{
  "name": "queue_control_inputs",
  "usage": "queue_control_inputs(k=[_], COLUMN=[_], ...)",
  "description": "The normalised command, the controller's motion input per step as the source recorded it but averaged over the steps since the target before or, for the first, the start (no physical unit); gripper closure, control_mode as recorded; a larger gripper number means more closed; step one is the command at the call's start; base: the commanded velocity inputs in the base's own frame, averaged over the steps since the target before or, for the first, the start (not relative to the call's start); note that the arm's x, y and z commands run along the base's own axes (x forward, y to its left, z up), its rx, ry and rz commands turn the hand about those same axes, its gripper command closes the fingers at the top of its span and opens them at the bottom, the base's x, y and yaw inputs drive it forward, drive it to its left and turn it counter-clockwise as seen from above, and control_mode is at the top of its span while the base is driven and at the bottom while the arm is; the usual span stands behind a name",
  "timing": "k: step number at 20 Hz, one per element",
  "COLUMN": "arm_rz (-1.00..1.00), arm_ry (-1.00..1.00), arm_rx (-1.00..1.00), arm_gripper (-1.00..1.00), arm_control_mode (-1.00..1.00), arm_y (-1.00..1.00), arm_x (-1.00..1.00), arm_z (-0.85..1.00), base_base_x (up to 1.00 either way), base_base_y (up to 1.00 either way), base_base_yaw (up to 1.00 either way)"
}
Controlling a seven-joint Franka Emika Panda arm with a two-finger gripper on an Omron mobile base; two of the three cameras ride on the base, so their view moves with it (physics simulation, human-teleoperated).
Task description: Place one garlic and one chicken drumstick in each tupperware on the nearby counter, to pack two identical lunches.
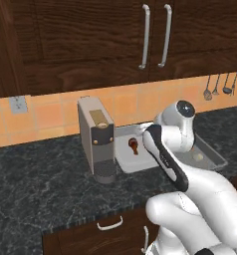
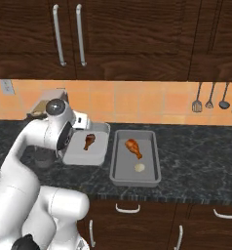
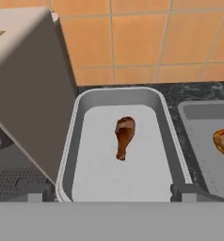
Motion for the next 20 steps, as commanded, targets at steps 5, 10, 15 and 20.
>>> queue_control_inputs(k=[5, 10, 15, 20], arm_rz=[-0.05, -0.07, 0.0, 0.0], arm_ry=[0.0, 0.0, 0.0, 0.0], arm_rx=[0.0, 0.0, 0.0, 0.0], arm_gripper=[-1.0, -1.0, -1.0, -1.0], arm_control_mode=[-1.0, 1.0, 1.0, 1.0], arm_y=[-0.03, -0.18, 0.0, 0.0], arm_x=[-0.99, -0.6, 0.0, 0.0], arm_z=[0.57, 0.13, 0.0, 0.0], base_base_x=[0.0, -0.4, -0.83, -0.06], base_base_y=[0.0, -0.23, -0.95, -1.0], base_base_yaw=[0.0, -0.07, -0.21, -0.16])
